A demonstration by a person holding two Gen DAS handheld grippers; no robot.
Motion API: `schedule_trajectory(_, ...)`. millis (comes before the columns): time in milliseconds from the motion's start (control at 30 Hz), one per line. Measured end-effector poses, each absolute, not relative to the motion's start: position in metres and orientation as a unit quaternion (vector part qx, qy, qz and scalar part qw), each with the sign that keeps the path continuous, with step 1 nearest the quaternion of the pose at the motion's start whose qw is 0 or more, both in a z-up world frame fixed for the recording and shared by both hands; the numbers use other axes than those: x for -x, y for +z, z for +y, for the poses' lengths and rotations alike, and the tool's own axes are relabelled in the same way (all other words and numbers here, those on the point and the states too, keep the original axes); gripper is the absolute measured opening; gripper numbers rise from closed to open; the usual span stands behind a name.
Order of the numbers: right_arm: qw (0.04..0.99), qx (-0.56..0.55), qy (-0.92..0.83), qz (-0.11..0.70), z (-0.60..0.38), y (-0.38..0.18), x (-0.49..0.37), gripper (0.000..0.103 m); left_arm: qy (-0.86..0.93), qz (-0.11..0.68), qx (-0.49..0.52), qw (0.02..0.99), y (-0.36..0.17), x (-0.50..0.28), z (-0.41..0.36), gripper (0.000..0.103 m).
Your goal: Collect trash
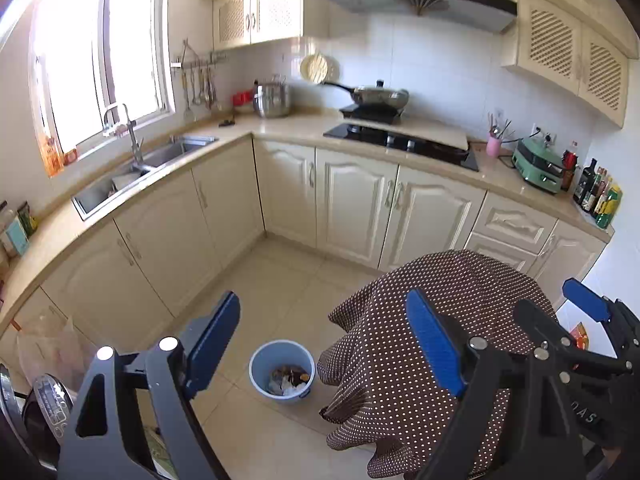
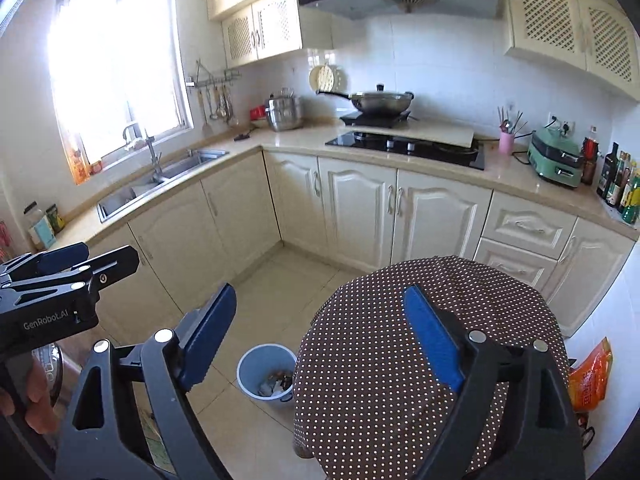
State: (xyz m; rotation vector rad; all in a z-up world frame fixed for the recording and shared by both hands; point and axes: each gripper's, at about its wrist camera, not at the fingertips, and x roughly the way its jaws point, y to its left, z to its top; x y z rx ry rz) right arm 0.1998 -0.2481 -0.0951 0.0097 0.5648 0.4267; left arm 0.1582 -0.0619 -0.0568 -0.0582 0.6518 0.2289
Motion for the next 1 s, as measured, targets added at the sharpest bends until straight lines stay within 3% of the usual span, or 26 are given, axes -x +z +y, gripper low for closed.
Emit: schedule_trajectory(1000,0.964,-0.022,0.143,0.224,-0.247,-0.075,-0.073,0.091,0.058,0.241,-0.019,0.969,-0.017,-0.013,-0.050,0.086)
